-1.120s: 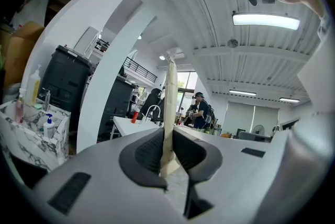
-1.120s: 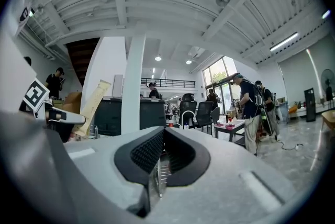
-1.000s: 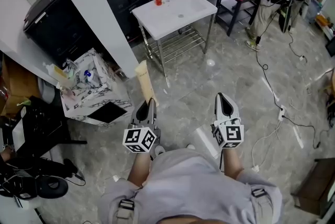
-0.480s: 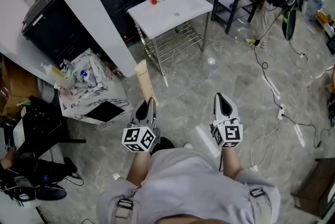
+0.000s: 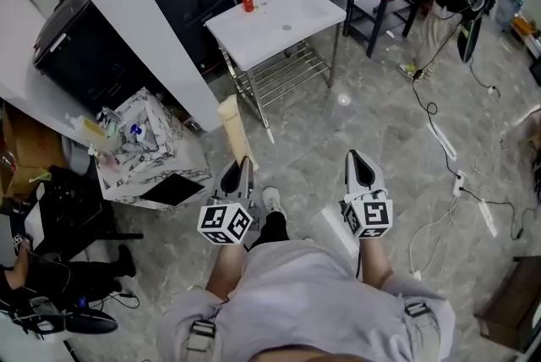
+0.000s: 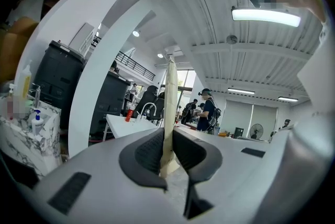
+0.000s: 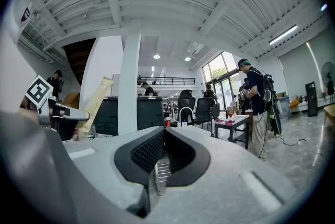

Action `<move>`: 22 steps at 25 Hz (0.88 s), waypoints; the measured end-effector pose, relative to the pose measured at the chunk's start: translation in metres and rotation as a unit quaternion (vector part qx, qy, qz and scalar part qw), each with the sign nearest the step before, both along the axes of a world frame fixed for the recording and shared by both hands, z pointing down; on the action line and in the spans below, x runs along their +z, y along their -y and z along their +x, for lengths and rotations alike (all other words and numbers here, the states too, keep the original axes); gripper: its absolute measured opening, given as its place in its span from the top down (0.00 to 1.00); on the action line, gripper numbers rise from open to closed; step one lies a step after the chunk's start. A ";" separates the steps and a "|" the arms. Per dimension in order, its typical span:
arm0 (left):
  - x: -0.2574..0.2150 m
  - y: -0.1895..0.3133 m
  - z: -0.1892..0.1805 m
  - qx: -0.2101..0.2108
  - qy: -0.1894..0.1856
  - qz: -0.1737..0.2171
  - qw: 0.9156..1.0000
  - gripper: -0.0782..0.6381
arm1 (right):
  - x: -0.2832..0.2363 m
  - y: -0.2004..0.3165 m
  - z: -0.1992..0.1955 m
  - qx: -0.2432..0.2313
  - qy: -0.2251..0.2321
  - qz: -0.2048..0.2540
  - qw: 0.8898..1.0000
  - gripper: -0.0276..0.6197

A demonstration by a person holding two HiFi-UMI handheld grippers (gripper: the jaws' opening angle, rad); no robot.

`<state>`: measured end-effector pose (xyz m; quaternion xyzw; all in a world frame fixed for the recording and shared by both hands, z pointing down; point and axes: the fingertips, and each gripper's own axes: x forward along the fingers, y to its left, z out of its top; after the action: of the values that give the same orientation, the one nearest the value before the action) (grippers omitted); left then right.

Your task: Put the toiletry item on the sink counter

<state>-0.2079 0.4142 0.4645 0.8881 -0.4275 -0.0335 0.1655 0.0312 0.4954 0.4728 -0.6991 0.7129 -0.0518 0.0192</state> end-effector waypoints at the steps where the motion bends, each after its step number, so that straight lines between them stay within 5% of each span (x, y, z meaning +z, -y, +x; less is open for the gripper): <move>1: 0.000 0.008 0.002 0.001 -0.001 0.000 1.000 0.83 | 0.001 0.008 0.001 0.001 0.000 -0.001 1.000 0.95; 22: -0.009 0.222 -0.015 0.018 -0.002 0.006 1.000 0.83 | -0.009 0.218 -0.019 0.011 -0.007 -0.010 1.000 0.95</move>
<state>-0.2225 0.1920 0.4557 0.8965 -0.4110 -0.0351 0.1620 0.0126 0.2779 0.4641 -0.7070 0.7050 -0.0542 0.0077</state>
